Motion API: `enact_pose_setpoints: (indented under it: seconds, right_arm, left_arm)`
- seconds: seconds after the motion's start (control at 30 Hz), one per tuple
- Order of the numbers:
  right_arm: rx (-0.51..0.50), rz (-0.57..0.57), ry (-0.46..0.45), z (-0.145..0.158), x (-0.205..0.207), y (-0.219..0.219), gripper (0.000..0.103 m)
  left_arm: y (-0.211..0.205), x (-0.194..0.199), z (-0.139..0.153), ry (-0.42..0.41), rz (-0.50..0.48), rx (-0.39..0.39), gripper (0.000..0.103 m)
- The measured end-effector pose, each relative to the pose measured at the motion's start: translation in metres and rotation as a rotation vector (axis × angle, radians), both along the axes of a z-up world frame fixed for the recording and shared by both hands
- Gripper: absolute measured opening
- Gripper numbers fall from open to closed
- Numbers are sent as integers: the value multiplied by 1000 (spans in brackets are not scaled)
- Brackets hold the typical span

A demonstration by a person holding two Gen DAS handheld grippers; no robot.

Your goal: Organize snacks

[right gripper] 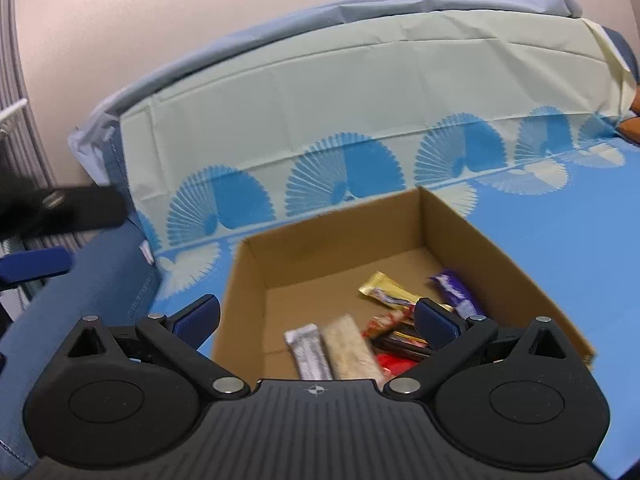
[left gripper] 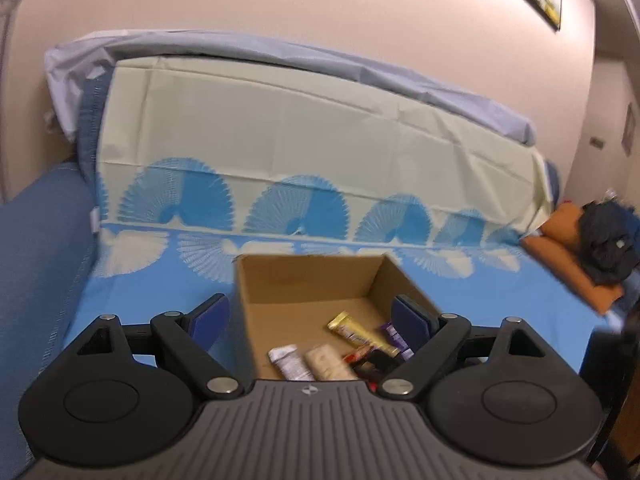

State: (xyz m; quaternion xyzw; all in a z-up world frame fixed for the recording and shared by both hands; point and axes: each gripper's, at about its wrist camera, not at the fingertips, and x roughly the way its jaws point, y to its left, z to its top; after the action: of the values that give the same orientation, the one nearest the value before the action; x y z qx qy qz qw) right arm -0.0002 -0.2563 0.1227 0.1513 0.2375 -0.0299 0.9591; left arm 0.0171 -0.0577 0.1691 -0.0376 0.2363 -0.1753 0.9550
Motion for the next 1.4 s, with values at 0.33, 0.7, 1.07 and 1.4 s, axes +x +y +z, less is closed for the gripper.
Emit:
enact_pose_setpoints:
  seconds: [0.33, 0.7, 1.07, 1.4]
  right_arm:
    - [-65, -92, 102, 25, -37, -55, 102]
    - [-128, -77, 206, -21, -74, -77, 102]
    - [-177, -32, 228, -25, -65, -62, 102]
    - [-199, -15, 222, -24, -66, -58, 102]
  left_arm:
    - [-11, -36, -47, 130, -2, 87, 103]
    - [-40, -43, -106, 261, 24, 170, 103]
    - [-35, -31, -100, 272, 65, 156, 103]
    - [-39, -32, -102, 282, 57, 155, 103]
